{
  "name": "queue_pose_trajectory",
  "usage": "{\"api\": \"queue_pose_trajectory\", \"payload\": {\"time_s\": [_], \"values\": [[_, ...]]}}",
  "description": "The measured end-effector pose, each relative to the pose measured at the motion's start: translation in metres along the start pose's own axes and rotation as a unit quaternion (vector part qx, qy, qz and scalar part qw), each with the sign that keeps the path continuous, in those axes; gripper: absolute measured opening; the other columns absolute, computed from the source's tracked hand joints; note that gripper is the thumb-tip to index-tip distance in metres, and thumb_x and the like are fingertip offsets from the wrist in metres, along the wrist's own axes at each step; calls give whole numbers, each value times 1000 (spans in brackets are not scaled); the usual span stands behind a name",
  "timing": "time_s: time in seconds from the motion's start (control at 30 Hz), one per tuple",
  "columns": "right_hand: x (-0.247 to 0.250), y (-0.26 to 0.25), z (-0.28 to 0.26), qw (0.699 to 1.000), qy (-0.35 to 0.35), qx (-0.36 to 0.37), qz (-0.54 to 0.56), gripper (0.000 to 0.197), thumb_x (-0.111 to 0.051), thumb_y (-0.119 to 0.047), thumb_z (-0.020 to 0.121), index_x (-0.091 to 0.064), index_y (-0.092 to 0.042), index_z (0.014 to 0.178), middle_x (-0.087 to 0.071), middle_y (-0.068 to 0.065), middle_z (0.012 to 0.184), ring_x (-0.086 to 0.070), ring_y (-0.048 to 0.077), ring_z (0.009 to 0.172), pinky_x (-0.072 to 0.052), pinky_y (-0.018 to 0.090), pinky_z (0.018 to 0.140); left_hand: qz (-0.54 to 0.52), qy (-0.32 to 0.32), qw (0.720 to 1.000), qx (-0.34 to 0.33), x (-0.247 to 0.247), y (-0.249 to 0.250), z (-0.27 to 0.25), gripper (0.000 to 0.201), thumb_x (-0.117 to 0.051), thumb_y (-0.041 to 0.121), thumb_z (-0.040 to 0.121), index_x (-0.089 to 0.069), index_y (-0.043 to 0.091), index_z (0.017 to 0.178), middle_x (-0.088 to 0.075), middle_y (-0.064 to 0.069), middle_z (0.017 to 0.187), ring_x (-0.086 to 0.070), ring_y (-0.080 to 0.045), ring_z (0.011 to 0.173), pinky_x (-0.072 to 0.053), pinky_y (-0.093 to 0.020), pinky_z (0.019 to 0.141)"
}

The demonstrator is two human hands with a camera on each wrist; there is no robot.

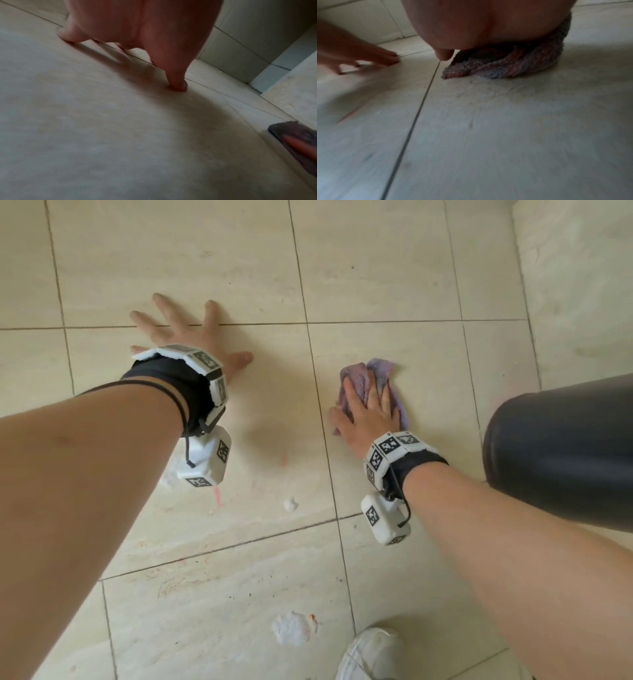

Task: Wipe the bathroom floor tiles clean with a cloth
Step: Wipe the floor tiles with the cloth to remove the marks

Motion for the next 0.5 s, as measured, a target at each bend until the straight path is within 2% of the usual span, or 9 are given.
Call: {"api": "queue_pose_trajectory", "payload": {"time_s": [0.17,0.3,0.37,0.43,0.5], "values": [[-23,-31,-19,998,-37,56,-16,62,-24,-57,100,6,-44,152,30,-5,158,26,28,145,7,52,118,8,-9,1000,-3,-5,34,5,93,-51,77,80,-4,40,150,20,-16,160,12,-58,141,-15,-80,100],[-31,-19,-31,996,-32,85,-3,58,-26,-53,100,0,-47,151,25,-10,159,22,23,147,6,51,117,41,-20,999,-4,0,36,9,94,-45,84,75,1,44,147,17,-15,160,4,-62,138,-26,-80,92],[-25,8,-28,999,-15,50,-3,59,-25,-52,100,3,-47,151,24,-10,160,20,22,147,4,50,118,58,-25,998,-11,2,37,9,92,-43,84,76,1,44,146,14,-17,160,-2,-64,136,-28,-78,92],[-8,43,-11,999,8,-43,28,59,-24,-53,100,5,-47,151,23,-8,160,19,24,148,4,50,118,67,-31,997,-11,3,39,7,90,-43,83,76,0,44,146,13,-17,160,-4,-64,135,-29,-77,92],[7,70,16,993,-3,-108,41,62,-22,-59,96,-1,-45,153,21,-5,161,19,29,147,1,57,117,61,-31,998,-7,4,40,6,89,-45,82,77,-2,44,145,13,-16,160,-2,-64,136,-29,-76,92]]}}
Point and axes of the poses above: each hand's wrist, its own z-axis towards the middle knuckle, its own x-axis out of the back of the hand, y = z × x, the point moved 5 cm from there along z, towards the middle knuckle
